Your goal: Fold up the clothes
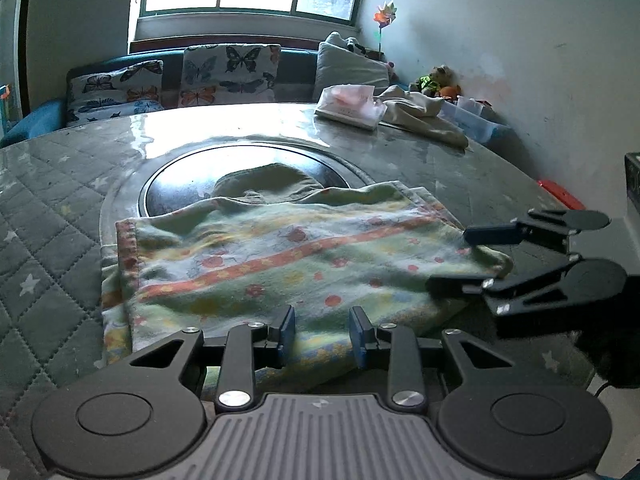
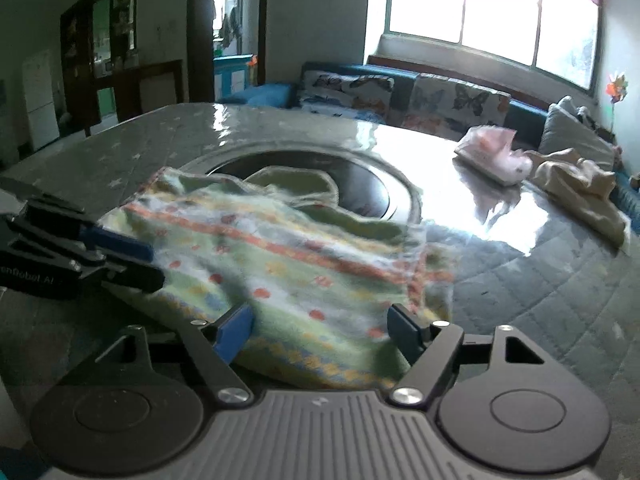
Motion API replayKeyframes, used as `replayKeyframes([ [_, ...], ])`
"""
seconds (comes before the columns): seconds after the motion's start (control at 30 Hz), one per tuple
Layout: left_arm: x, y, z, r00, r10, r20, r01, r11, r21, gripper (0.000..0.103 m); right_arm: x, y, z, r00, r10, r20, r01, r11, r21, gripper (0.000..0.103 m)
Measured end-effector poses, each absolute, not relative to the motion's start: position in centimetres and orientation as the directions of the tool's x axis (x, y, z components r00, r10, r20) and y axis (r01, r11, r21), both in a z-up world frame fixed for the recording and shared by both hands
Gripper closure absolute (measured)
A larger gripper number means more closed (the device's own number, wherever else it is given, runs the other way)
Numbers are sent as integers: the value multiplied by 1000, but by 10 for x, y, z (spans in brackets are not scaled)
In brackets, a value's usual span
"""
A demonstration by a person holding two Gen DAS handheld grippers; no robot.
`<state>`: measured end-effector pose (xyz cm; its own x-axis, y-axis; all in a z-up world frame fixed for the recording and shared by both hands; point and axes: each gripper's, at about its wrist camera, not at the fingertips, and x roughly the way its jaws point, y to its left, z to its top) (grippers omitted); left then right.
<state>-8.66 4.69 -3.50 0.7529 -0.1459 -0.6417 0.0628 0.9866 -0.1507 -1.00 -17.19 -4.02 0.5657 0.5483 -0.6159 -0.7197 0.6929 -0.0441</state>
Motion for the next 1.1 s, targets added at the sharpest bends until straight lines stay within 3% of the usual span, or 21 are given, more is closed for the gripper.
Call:
replayKeyframes([
  [0.33,-82,57,-29,738,-177,-652,60,978,-198,68,9,-174,-28,579,548,-604,-704,710,-30,26],
  [0.63,-61,97,-23,745,-77,-663,-43,986,-163,68,64,-155,-40,501,579,-643,-708,701,79,28],
  [1.1,-16,150,-34,723,-32,-690,-134,974,-185,68,97,-132,-39,470,587,-659,-725,683,92,28],
])
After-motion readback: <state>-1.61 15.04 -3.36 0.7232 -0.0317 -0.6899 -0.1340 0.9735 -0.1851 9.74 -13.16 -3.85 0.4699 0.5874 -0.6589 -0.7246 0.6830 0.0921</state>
